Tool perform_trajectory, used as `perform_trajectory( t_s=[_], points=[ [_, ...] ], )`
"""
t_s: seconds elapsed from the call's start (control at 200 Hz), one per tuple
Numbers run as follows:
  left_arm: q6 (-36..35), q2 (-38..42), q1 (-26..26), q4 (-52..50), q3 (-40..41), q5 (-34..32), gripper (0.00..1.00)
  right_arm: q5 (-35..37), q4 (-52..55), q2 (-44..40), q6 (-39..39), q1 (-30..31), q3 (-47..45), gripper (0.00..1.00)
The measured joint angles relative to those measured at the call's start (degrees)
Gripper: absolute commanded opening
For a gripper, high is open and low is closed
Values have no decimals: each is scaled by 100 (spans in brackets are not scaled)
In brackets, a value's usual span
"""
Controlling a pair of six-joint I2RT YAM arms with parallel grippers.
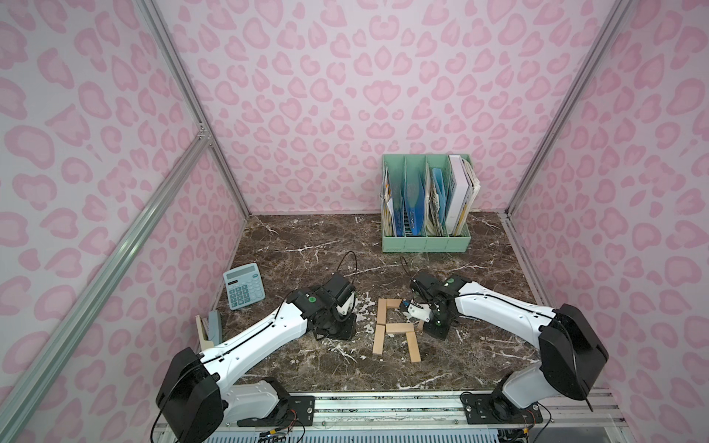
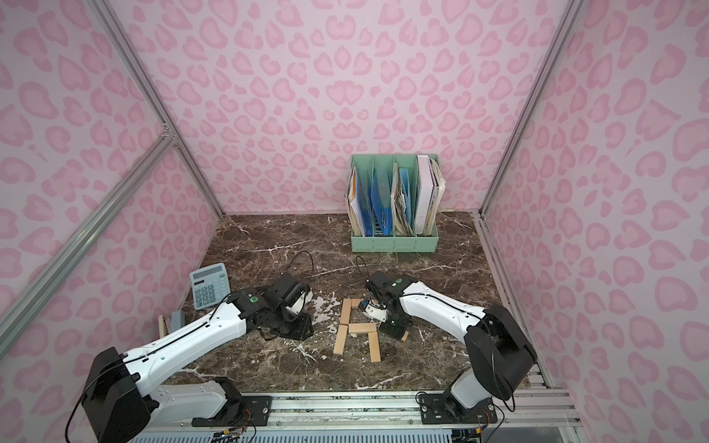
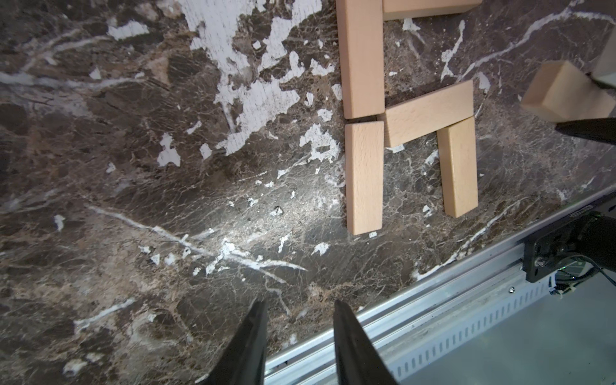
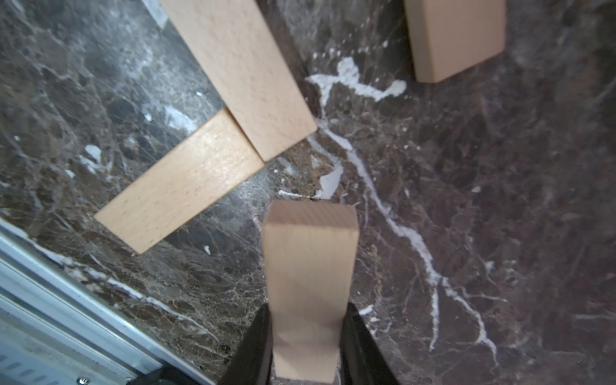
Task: Assemble the number 6 with building blocks
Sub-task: Pick up the building block from the center of the board, then assemble the building block at the center of the board.
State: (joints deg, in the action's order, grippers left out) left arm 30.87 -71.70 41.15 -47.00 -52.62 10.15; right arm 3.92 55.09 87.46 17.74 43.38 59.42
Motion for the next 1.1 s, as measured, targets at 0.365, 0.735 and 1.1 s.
perform_trajectory(
  t_s=[0.365, 0.735, 1.1],
  points=[
    [2, -2, -11, -17, -31, -42, 38, -208, 225, 282, -201, 1292, 1088, 24],
    [31, 173, -15, -48, 37, -127, 38, -994, -455, 754, -595, 2376, 710, 25],
    [66, 278, -28, -66, 122, -168, 37, -1165, -999, 1147, -699, 2524, 459, 25]
  ],
)
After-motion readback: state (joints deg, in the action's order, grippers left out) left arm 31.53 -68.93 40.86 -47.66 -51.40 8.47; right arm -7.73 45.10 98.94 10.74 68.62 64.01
